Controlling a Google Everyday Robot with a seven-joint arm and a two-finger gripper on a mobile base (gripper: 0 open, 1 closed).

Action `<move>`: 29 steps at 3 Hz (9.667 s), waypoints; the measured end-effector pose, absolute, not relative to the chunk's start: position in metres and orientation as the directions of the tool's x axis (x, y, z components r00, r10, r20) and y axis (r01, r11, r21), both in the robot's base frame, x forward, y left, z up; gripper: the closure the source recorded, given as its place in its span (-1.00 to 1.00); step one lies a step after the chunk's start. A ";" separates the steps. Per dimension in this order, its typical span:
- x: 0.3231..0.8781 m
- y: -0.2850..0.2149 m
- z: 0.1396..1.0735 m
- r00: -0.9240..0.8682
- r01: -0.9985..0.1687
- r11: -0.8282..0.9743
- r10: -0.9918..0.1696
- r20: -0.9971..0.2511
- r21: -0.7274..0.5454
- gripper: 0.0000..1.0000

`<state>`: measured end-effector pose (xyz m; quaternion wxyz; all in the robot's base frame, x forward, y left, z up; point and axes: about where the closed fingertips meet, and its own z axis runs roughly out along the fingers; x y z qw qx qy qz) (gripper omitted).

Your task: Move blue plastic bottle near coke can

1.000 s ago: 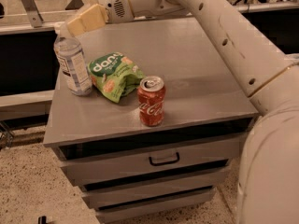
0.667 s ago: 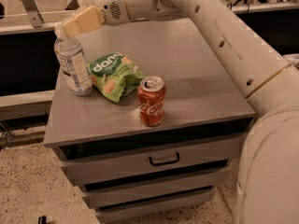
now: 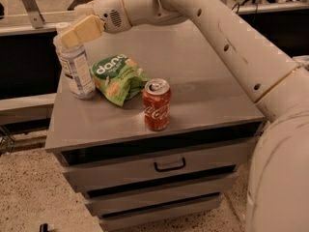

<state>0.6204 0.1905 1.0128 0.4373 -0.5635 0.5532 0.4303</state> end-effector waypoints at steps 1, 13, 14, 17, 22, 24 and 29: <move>0.618 0.193 1.006 0.015 -1.000 -0.007 -0.254 -0.967 -0.013 -0.26; 0.580 -0.040 1.056 -0.171 -0.939 0.341 -0.341 -0.924 0.048 1.00; 0.576 -0.043 1.047 -0.104 -0.953 0.303 -0.354 -0.929 -0.009 1.00; 0.567 -0.037 1.037 0.021 -0.971 0.213 -0.395 -0.919 -0.113 1.00; 0.554 -0.029 1.013 0.036 -0.979 0.172 -0.382 -0.923 -0.110 1.00; 0.551 -0.031 1.006 0.031 -0.980 0.171 -0.385 -0.923 -0.104 0.64; 0.547 -0.022 1.008 0.044 -0.983 0.149 -0.377 -0.925 -0.107 -1.00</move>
Offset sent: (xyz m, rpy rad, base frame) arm -0.0049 0.0040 -0.0140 -0.0506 -0.0001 0.0323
